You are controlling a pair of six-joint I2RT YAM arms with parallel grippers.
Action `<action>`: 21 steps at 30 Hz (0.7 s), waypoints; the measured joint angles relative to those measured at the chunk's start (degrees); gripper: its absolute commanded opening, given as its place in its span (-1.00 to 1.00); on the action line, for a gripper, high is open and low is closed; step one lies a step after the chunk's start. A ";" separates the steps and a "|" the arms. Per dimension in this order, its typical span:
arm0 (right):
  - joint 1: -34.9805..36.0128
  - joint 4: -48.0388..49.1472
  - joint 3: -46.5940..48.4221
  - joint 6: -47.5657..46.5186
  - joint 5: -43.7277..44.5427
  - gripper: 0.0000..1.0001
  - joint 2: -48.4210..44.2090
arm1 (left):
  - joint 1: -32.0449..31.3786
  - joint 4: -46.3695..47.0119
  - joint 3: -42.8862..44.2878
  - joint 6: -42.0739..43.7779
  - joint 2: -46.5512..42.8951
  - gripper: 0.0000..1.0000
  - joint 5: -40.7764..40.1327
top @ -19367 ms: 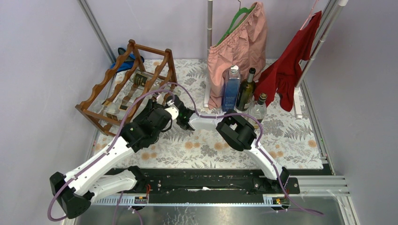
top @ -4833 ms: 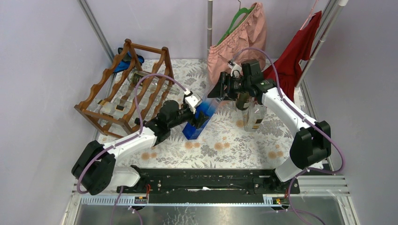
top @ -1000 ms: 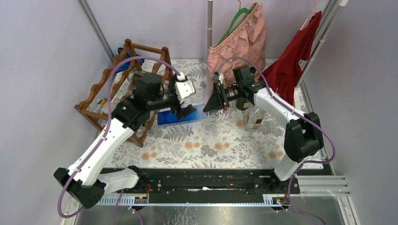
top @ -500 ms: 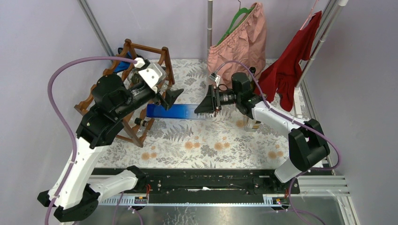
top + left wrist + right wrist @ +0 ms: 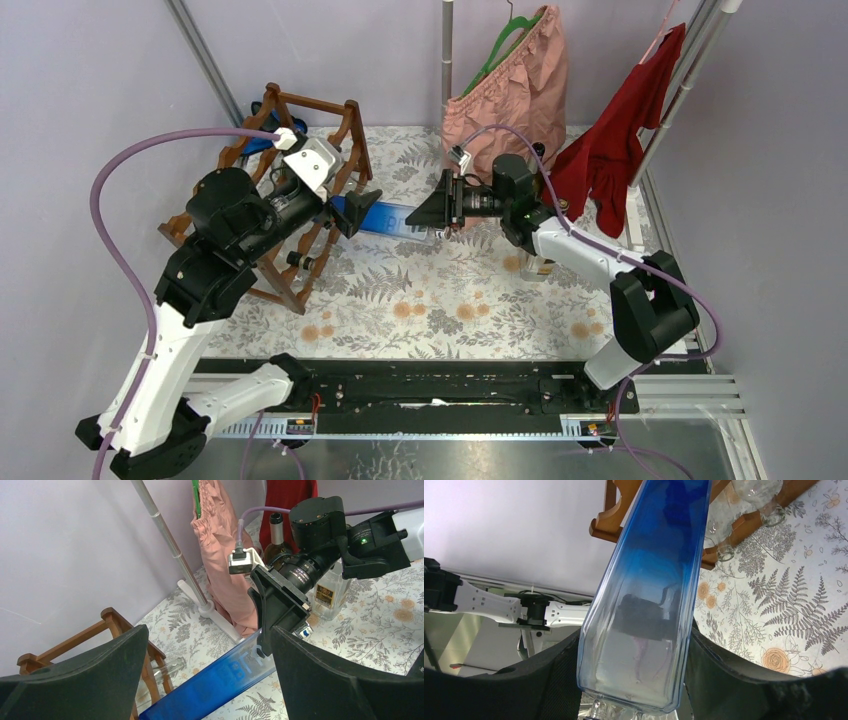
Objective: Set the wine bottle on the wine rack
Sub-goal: Place the wine bottle in the wine rack.
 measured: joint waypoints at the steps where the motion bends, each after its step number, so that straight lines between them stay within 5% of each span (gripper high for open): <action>1: 0.24 0.24 0.00 0.20 0.17 -1.00 0.37 | 0.00 -0.11 0.00 0.00 0.00 0.96 -0.15; 21: 3.48 5.57 0.04 4.92 3.13 -1.00 5.20 | 0.00 -1.64 0.00 0.04 -0.07 0.96 -1.68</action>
